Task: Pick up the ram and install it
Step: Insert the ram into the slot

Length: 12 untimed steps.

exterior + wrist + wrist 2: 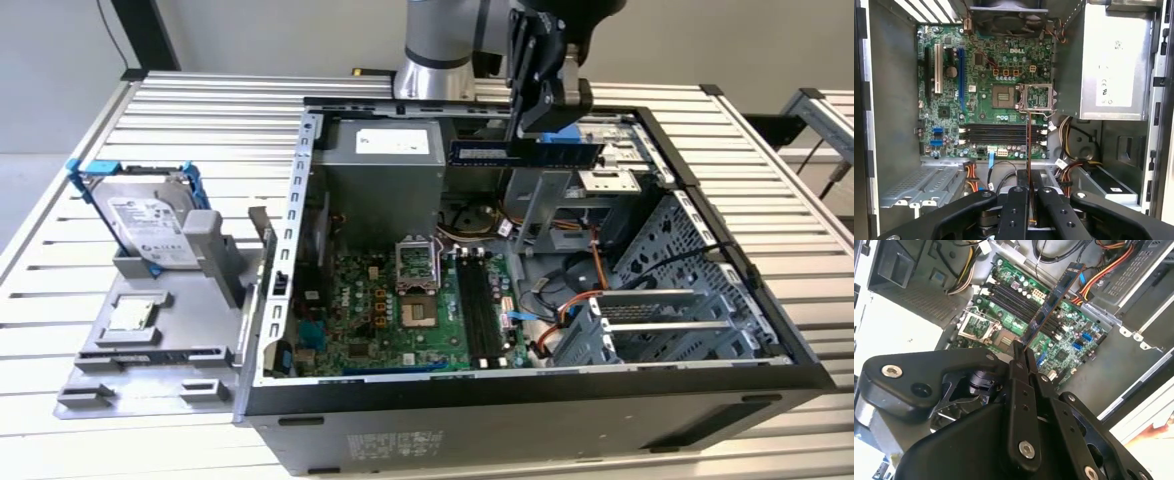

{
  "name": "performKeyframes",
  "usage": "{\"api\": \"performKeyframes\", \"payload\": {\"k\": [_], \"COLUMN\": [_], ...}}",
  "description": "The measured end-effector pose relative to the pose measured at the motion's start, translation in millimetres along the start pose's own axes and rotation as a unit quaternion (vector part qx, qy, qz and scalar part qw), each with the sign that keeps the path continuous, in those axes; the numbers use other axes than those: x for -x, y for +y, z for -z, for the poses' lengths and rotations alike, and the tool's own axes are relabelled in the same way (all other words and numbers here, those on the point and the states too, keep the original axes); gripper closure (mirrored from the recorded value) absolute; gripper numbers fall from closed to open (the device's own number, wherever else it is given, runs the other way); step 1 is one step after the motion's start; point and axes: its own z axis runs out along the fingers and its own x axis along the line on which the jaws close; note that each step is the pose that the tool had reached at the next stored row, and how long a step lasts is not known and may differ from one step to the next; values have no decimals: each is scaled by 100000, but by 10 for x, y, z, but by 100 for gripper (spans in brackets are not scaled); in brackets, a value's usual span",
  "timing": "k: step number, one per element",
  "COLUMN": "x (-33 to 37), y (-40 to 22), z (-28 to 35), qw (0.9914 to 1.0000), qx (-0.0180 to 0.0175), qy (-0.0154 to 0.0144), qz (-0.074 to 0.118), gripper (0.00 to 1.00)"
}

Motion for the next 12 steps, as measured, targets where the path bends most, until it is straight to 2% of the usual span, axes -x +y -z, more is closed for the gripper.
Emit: {"api": "performKeyframes", "payload": {"k": [3, 6, 9, 12], "x": [0, -1, -1, -1], "y": [1, 1, 1, 1], "z": [0, 0, 0, 0], "qw": [99981, 99927, 99830, 99699], "qx": [-37, -73, -111, -149], "qy": [18, 31, 48, 64], "qz": [-1943, -3816, -5820, -7756], "gripper": [100, 100, 100, 100]}}
